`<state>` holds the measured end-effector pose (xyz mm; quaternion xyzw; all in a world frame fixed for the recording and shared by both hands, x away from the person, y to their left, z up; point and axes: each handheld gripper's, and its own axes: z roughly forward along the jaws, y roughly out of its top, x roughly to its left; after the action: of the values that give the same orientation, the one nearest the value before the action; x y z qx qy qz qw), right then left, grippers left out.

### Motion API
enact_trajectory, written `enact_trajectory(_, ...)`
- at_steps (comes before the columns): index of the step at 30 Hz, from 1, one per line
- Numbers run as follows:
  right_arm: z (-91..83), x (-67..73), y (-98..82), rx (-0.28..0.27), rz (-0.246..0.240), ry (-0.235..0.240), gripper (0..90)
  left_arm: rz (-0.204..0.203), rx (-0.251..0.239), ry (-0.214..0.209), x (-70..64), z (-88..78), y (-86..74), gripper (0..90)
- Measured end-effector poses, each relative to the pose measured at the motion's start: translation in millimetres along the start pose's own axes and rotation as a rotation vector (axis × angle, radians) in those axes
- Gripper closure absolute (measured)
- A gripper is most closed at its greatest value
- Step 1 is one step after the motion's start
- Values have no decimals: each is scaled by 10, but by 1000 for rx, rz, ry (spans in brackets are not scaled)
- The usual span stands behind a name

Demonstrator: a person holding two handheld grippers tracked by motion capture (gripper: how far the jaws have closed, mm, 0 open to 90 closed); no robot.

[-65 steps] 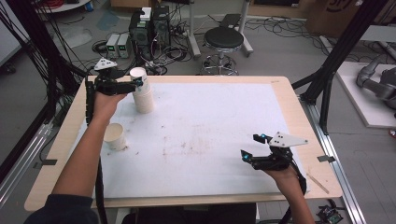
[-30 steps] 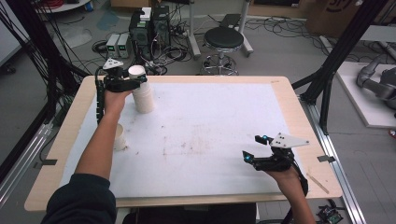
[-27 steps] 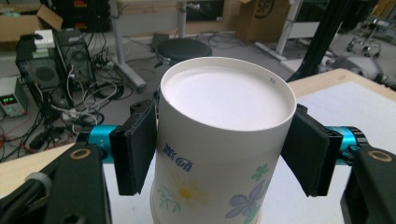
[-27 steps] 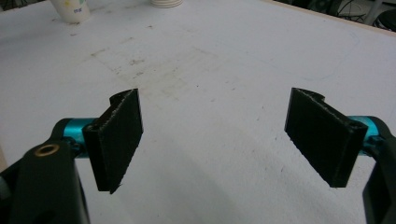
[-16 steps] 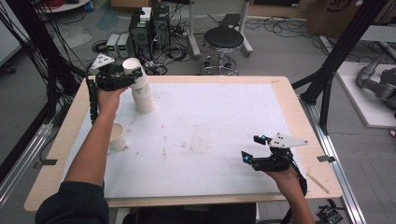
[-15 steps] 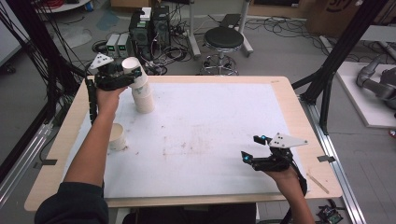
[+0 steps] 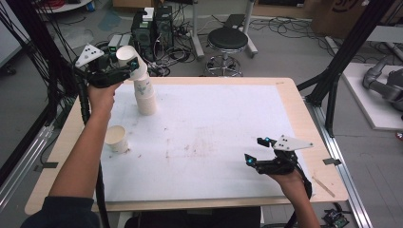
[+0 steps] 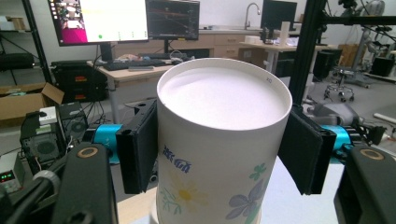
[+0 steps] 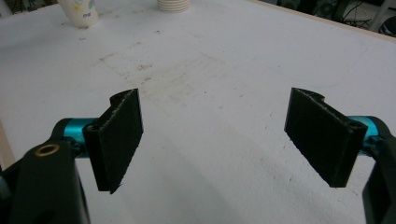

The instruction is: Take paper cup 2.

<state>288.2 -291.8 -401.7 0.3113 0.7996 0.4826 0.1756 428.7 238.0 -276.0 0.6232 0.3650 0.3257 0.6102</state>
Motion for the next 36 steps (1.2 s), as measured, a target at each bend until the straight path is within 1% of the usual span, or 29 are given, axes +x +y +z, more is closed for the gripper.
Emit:
enact_trajectory(2, 2, 2, 2, -1, -1, 2, 195, -8, -7, -21, -25, -42, 27, 347)
enact_trajectory(4, 4, 7, 6, -2, 2, 3, 196, -4, -15, -38, -59, -86, 60, 348)
enact_trajectory(7, 9, 10, 10, -2, -1, 5, 196, -12, -20, -74, -113, -144, 98, 348)
enact_trajectory(10, 12, 13, 15, -3, -4, 4, 196, -6, -26, -117, -197, -200, 119, 347)
enact_trajectory(11, 14, 15, 16, -4, -5, 9, 196, -14, -27, -143, -229, -215, 113, 348)
enact_trajectory(12, 15, 19, 18, -4, -3, 11, 196, -17, -26, -168, -274, -232, 95, 347)
enact_trajectory(14, 20, 25, 23, -5, 1, 16, 195, -12, -19, -201, -347, -252, 55, 347)
enact_trajectory(15, 22, 29, 26, -5, 3, 19, 195, -15, -14, -225, -402, -264, 19, 347)
enact_trajectory(17, 26, 35, 35, -9, -3, 26, 195, -12, 0, -256, -482, -273, -34, 347)
enact_trajectory(18, 25, 38, 38, -9, -2, 28, 195, -5, 9, -278, -539, -277, -71, 347)
enact_trajectory(20, 25, 38, 44, -9, 0, 35, 195, -1, 17, -308, -614, -281, -120, 347)
enact_trajectory(21, 28, 39, 45, -10, 1, 40, 195, -7, 22, -336, -664, -284, -156, 346)
enact_trajectory(22, 34, 40, 45, -10, -1, 47, 195, -11, 28, -346, -702, -285, -185, 345)
enact_trajectory(24, 49, 42, 47, -7, -2, 50, 195, -1, 51, -370, -770, -280, -230, 345)
enact_trajectory(25, 58, 41, 48, -5, -3, 54, 195, 5, 54, -377, -793, -280, -244, 344)
enact_trajectory(30, 99, 61, 67, 0, -12, 66, 195, 0, 68, -432, -915, -277, -354, 344)
enact_trajectory(33, 115, 86, 80, 0, -10, 83, 195, 6, 79, -452, -985, -283, -439, 344)
enact_trajectory(34, 120, 94, 85, 3, -21, 92, 195, 10, 83, -458, -1009, -282, -470, 344)
enact_trajectory(35, 123, 103, 91, 7, -22, 96, 195, 14, 88, -464, -1033, -282, -501, 344)
enact_trajectory(36, 127, 106, 97, 7, -29, 94, 195, 16, 92, -469, -1056, -283, -532, 344)
